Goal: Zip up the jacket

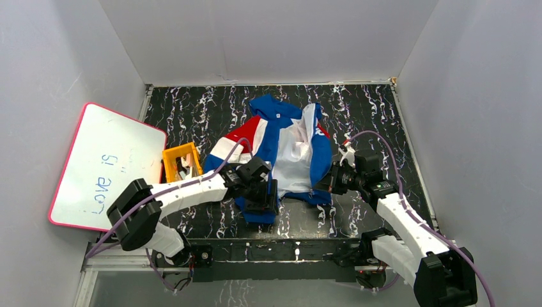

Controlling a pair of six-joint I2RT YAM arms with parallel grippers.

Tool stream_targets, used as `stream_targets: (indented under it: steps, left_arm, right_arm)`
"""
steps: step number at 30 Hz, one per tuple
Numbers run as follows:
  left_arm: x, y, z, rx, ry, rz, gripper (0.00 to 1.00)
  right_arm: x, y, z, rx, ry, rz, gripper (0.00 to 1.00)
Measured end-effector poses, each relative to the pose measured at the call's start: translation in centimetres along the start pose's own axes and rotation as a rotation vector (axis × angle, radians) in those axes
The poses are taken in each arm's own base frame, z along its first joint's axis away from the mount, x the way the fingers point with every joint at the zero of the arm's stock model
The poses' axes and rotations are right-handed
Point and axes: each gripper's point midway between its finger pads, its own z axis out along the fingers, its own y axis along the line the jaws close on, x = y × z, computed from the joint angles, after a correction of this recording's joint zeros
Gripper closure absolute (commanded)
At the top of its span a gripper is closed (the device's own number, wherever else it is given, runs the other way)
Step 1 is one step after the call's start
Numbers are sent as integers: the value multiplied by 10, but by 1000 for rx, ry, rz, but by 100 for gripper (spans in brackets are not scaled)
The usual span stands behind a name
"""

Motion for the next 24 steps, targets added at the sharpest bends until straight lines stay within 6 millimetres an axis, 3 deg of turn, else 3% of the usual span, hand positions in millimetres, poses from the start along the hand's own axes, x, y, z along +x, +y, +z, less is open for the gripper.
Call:
stream_targets:
  steps: [16, 21, 24]
  left_arm:
    - [19, 14, 21, -382, 17, 135, 38]
    - [20, 22, 27, -445, 2, 133, 43]
    - [19, 26, 28, -466, -8, 130, 52]
  right_arm:
    - [1, -6, 0, 28, 0, -13, 100]
    - [2, -7, -2, 36, 0, -12, 100]
    - [2, -6, -3, 35, -4, -16, 100]
